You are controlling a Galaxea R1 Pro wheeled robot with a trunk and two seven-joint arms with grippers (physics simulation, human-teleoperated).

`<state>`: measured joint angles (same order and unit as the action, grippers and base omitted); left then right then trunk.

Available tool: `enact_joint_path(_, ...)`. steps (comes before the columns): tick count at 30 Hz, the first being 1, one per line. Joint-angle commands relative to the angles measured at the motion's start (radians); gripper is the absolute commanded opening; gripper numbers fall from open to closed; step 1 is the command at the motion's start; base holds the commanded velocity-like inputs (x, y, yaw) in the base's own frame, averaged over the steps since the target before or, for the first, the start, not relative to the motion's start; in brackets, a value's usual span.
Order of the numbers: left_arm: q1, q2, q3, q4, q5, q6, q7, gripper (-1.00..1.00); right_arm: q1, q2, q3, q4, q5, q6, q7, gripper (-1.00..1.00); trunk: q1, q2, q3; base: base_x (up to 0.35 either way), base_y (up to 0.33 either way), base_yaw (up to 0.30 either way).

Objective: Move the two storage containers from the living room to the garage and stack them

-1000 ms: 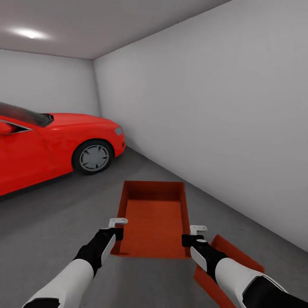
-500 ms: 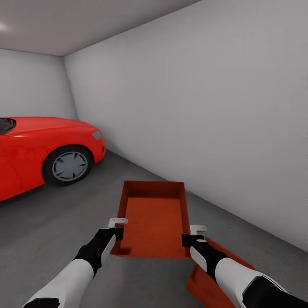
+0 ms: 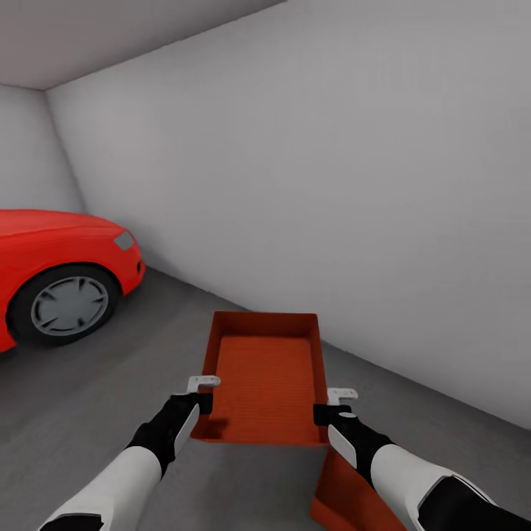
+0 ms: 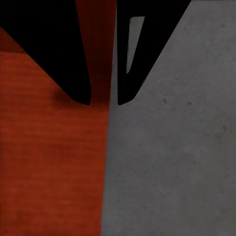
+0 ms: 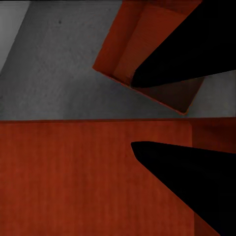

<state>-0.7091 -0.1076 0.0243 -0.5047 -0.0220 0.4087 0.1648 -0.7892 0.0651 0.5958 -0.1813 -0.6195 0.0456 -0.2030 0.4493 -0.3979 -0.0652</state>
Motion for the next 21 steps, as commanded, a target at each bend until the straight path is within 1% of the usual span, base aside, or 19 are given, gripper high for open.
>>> enact_joint_path(1, 0.0, 0.0, -0.012, 0.001, 0.015, 0.005, 0.005, -1.0, -0.001, -0.028, 0.001, -0.003, 0.017, 0.004, -0.062, -1.0, 0.001, -0.002, -0.002, 0.05, 0.005, -0.286)
enact_joint_path(21, 0.0, 0.0, -0.012, -0.002, 0.015, 0.005, 0.006, -1.0, -0.002, -0.03, 0.001, -0.002, 0.017, 0.004, -0.062, -1.0, 0.001, -0.002, -0.002, 0.003, 0.0, -0.286)
